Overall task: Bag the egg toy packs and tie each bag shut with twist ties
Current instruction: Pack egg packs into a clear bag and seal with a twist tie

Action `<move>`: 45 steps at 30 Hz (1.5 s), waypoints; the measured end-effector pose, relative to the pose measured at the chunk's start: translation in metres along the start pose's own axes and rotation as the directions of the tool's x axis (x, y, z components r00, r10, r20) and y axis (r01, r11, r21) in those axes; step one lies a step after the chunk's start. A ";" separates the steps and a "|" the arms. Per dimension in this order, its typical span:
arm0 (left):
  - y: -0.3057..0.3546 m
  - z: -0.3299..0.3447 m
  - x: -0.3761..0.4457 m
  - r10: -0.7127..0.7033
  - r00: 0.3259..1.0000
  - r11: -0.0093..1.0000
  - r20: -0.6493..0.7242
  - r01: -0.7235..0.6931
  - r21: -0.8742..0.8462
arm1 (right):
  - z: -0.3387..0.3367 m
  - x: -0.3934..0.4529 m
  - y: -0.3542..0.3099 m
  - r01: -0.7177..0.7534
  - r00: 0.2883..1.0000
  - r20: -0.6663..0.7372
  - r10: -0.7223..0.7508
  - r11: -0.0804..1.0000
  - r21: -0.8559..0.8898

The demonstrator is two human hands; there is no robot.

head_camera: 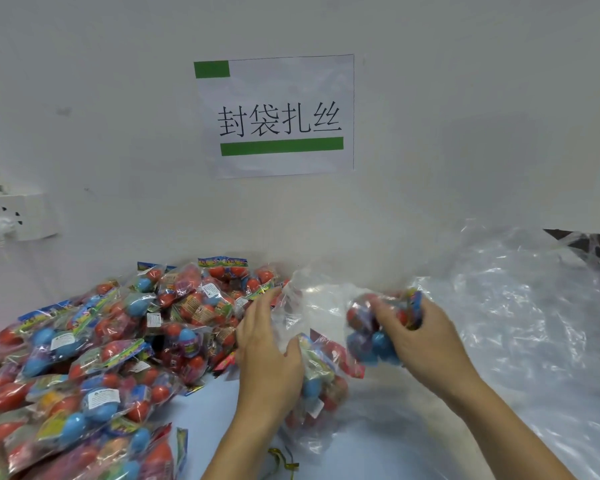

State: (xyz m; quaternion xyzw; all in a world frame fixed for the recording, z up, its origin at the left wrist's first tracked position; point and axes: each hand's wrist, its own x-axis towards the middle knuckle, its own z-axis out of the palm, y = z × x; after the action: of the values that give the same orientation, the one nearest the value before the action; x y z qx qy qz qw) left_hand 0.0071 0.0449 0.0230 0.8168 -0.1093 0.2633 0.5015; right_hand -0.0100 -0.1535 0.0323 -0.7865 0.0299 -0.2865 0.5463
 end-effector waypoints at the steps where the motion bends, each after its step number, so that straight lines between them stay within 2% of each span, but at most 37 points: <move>1: 0.002 0.001 -0.001 0.069 0.997 0.997 0.018 -0.069 0.022 | 0.001 -0.002 0.000 -0.018 0.993 0.113 0.024 0.999 -0.048; 4: -0.003 0.004 -0.002 0.122 0.984 0.979 0.131 -0.140 0.146 | 0.003 -0.008 -0.002 -0.058 0.921 0.378 0.096 0.992 -0.110; 6: -0.008 0.005 -0.003 0.046 0.979 0.960 0.198 -0.098 0.263 | 0.000 -0.009 -0.005 -0.062 0.914 0.395 0.096 0.993 -0.096; 10: -0.010 0.007 -0.004 -0.061 0.970 0.939 0.235 -0.024 0.343 | -0.003 -0.007 -0.011 -0.117 0.980 0.168 0.104 0.990 0.072; 14: -0.007 0.009 -0.005 -0.066 0.980 0.971 0.189 0.020 0.239 | -0.004 -0.002 -0.013 -0.135 0.989 -0.024 0.143 0.968 0.211; 16: -0.007 0.010 -0.004 -0.093 0.978 0.976 0.188 0.052 0.211 | -0.006 0.000 -0.013 -0.159 0.984 -0.026 0.174 0.941 0.298; 20: -0.005 0.007 -0.001 -0.128 0.971 0.974 0.200 0.085 0.209 | -0.006 0.001 -0.014 -0.219 0.975 0.068 0.210 0.887 0.406; 22: -0.004 0.007 -0.003 -0.075 0.974 0.964 0.216 0.016 0.265 | -0.005 0.001 -0.013 -0.238 0.971 0.097 0.218 0.872 0.427; 25: -0.006 0.008 -0.005 0.076 0.968 0.940 0.238 -0.149 0.308 | -0.004 0.002 -0.013 -0.232 0.973 0.090 0.215 0.868 0.438; 28: -0.008 0.008 -0.004 0.187 0.955 0.931 0.230 -0.247 0.268 | -0.005 0.002 -0.012 -0.220 0.975 0.073 0.210 0.864 0.453; 30: -0.007 0.008 -0.003 0.216 0.950 0.951 0.225 -0.257 0.172 | -0.004 0.002 -0.012 -0.209 0.977 0.063 0.203 0.869 0.449; 35: -0.005 0.008 -0.003 0.163 0.954 0.984 0.250 -0.174 0.022 | 0.001 0.001 -0.008 -0.126 0.981 -0.086 0.172 0.913 0.388; 40: -0.004 0.004 -0.005 0.165 0.911 0.959 0.379 -0.238 0.154 | 0.002 0.002 -0.009 -0.031 0.970 -0.210 0.124 0.916 0.401; 43: 0.002 0.002 -0.007 0.153 0.939 0.959 0.306 -0.216 0.183 | 0.002 0.000 -0.013 0.050 0.961 -0.268 0.074 0.902 0.428; 45: 0.007 0.000 -0.006 0.209 0.967 0.968 0.146 -0.226 0.106 | 0.002 -0.002 -0.017 0.116 0.948 -0.318 0.036 0.886 0.448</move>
State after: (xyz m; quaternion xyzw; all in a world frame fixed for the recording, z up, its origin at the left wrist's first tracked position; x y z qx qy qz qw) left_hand -0.0007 0.0413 0.0250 0.8448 -0.2155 0.2677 0.4102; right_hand -0.0148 -0.1443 0.0457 -0.5781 0.0318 -0.4193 0.6992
